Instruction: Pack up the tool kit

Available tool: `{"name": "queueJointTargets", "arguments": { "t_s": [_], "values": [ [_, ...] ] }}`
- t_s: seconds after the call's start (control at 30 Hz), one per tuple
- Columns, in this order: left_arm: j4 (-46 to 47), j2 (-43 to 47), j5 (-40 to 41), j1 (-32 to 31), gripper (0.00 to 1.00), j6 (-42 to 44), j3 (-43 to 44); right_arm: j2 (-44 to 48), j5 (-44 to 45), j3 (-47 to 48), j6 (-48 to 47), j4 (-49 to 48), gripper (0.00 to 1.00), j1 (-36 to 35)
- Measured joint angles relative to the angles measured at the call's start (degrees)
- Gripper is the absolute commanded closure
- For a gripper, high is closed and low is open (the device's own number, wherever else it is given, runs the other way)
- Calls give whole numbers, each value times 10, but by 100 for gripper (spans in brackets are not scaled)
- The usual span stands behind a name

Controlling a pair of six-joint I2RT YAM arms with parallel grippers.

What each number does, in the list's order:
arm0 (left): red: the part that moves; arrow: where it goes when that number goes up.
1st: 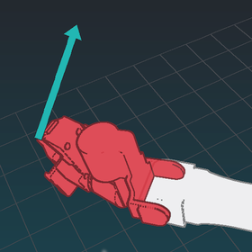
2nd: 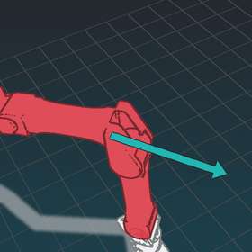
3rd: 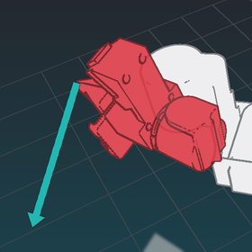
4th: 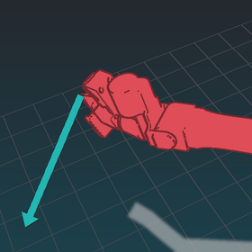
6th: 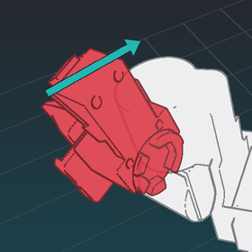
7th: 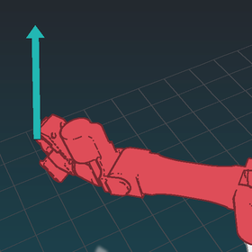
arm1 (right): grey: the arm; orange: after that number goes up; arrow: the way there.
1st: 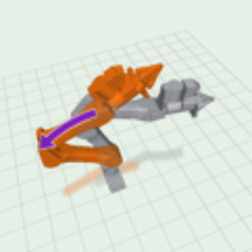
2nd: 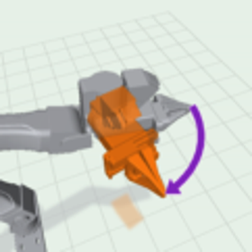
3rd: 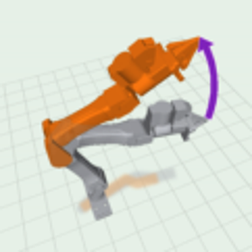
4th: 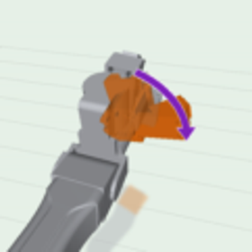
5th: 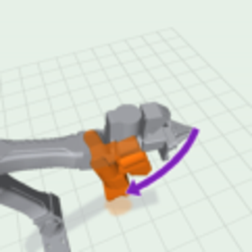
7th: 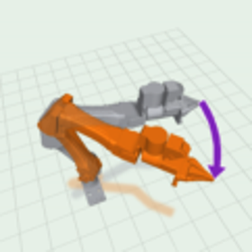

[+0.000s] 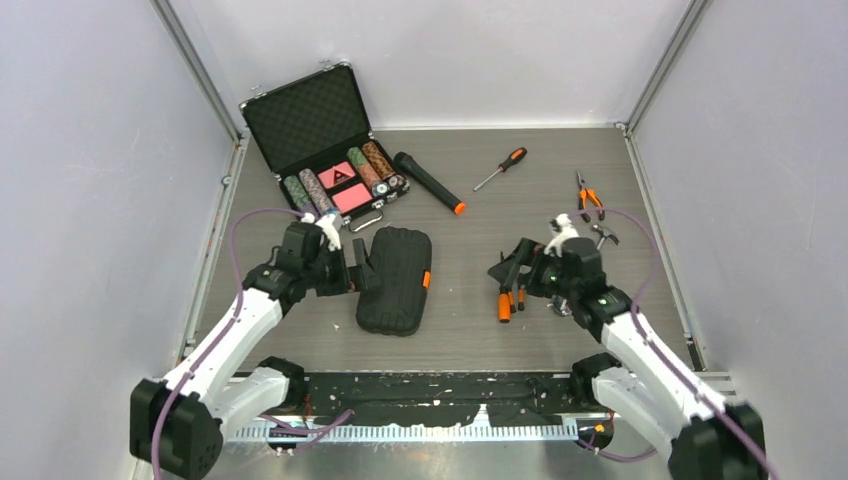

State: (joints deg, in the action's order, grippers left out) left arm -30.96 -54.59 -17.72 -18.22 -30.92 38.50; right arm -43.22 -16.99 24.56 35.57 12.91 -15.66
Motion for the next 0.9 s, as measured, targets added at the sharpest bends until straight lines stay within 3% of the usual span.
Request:
{"name": "queueJointTargets", "arguments": {
  "t_s": [0.1, 0.23, 0.43, 0.7, 0.9],
  "values": [
    [19, -42, 17, -22, 0, -8, 5, -96, 7, 11, 26, -55, 2, -75],
    [34, -96, 41, -36, 0, -17, 13, -220, 23, 48, 66, -116, 13, -158],
    [48, -163, 59, -54, 2, -20, 26, -389, 36, 146, 114, -192, 29, -225],
    [79, -186, 62, -57, 4, -45, 18, -457, 36, 186, 142, -228, 62, -248],
    [98, -189, 53, -57, 7, -64, 3, -474, 29, 177, 157, -253, 71, -248]
  ]
}}
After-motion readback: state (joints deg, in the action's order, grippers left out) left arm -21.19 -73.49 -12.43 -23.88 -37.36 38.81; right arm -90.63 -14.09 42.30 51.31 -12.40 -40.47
